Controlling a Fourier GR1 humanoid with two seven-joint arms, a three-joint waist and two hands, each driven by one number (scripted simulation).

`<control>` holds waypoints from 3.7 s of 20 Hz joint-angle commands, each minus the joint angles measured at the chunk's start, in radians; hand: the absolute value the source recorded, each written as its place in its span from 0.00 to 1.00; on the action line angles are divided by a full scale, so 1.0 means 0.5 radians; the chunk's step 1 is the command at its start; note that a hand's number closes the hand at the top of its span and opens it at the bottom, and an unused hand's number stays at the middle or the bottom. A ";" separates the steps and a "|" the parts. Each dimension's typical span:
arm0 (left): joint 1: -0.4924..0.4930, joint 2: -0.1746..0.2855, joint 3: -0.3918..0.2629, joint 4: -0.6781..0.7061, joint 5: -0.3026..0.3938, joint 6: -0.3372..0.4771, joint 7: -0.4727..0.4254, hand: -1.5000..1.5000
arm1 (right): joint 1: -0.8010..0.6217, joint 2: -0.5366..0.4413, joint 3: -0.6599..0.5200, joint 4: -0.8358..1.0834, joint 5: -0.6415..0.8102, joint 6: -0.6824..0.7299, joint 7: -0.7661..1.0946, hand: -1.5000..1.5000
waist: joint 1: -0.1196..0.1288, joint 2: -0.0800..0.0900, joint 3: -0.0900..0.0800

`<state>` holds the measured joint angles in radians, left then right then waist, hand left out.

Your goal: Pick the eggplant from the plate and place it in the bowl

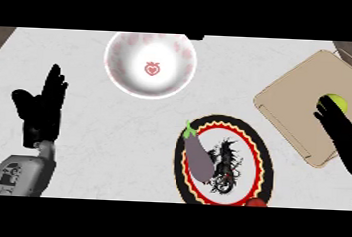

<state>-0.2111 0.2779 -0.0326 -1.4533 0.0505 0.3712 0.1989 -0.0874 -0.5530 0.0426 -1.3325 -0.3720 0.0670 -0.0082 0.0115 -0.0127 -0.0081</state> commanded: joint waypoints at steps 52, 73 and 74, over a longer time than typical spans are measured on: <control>-0.109 0.228 0.373 -0.078 0.342 -0.594 -0.365 0.50 | -2.164 0.565 1.120 0.804 -0.263 2.190 1.556 0.00 | -0.004 0.029 0.017; -0.059 0.210 0.529 0.021 0.364 -0.745 -0.518 0.50 | -1.663 0.800 0.916 0.700 0.647 2.150 1.081 0.00 | 0.004 0.032 0.017; -0.049 0.157 0.457 -0.072 0.298 -0.673 -0.440 0.50 | -1.697 0.891 0.896 0.717 0.584 2.166 1.199 0.00 | -0.003 0.027 0.016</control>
<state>-0.2637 0.3648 0.1927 -1.4625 0.2023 0.0400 -0.0268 -0.9452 -0.1585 0.5156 -0.9889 -0.1210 1.1236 0.5978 0.0090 0.0021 0.0003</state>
